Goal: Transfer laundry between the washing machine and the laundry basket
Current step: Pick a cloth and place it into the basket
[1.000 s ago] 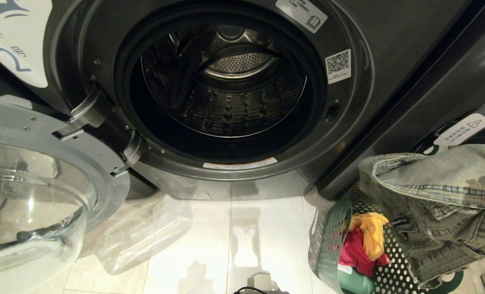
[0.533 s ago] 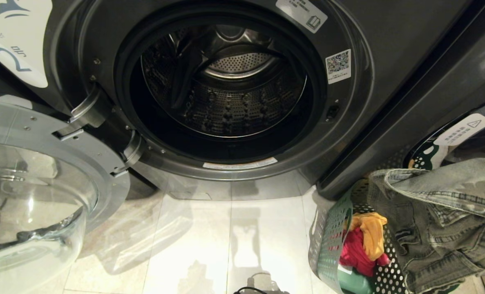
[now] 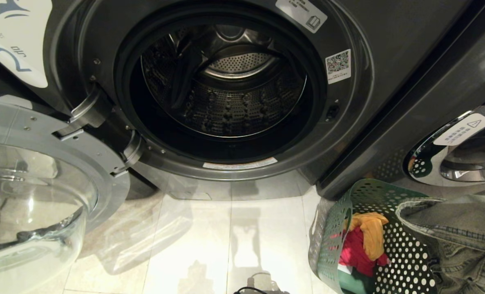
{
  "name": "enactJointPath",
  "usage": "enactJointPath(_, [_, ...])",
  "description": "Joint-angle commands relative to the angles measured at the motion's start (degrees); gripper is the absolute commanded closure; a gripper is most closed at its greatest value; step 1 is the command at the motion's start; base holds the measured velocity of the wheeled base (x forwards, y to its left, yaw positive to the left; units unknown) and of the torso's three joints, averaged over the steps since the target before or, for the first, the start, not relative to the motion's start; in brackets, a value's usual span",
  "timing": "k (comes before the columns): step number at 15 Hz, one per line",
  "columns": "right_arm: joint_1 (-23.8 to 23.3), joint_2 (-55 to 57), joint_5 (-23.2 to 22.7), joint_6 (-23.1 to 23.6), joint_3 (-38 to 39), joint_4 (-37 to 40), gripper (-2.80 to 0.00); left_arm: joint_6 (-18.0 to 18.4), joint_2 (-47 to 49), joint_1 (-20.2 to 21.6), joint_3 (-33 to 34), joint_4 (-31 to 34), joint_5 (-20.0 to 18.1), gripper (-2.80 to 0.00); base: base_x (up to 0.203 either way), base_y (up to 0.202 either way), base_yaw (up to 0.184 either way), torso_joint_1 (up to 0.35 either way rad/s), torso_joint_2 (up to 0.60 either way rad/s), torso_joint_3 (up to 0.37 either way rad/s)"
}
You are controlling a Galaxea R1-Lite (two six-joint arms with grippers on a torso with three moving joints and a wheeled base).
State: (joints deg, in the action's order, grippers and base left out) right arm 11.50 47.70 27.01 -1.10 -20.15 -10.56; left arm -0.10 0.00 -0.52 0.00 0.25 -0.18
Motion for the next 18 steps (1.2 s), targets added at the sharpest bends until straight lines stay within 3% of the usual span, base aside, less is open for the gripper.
enactJointPath(1, [0.0,0.4,-1.2,-0.8,1.7,-0.1,0.0,0.0,0.1,0.0,0.0,0.0,0.0,0.0,0.0,0.0,0.0,0.0,0.0,0.0])
enactJointPath(5, [-0.1,1.2,-1.1,-1.7,2.9,-0.1,0.0,-0.1,0.1,0.0,0.0,0.0,0.0,0.0,0.0,0.0,0.0,0.0,0.0,0.0])
enactJointPath(6, [-0.1,1.5,-1.1,-2.2,3.1,-0.2,-2.8,0.0,0.1,0.0,0.0,0.0,0.0,0.0,0.0,0.0,0.0,0.0,0.0,0.0])
enactJointPath(13, [0.2,2.8,-1.8,-2.1,1.4,-0.5,-2.8,0.0,0.1,0.0,0.0,0.0,0.0,0.0,0.0,0.0,0.0,0.0,0.0,0.0])
enactJointPath(15, [1.3,3.1,-6.0,-1.8,-3.3,-0.5,-2.8,0.0,0.1,0.0,0.0,0.0,0.0,0.0,0.0,0.0,0.0,0.0,0.0,0.0])
enactJointPath(18, [7.8,5.4,-15.4,-1.4,-7.8,-0.5,-2.8,0.0,0.1,0.0,0.0,0.0,0.0,0.0,0.0,0.0,0.0,0.0,0.0,0.0])
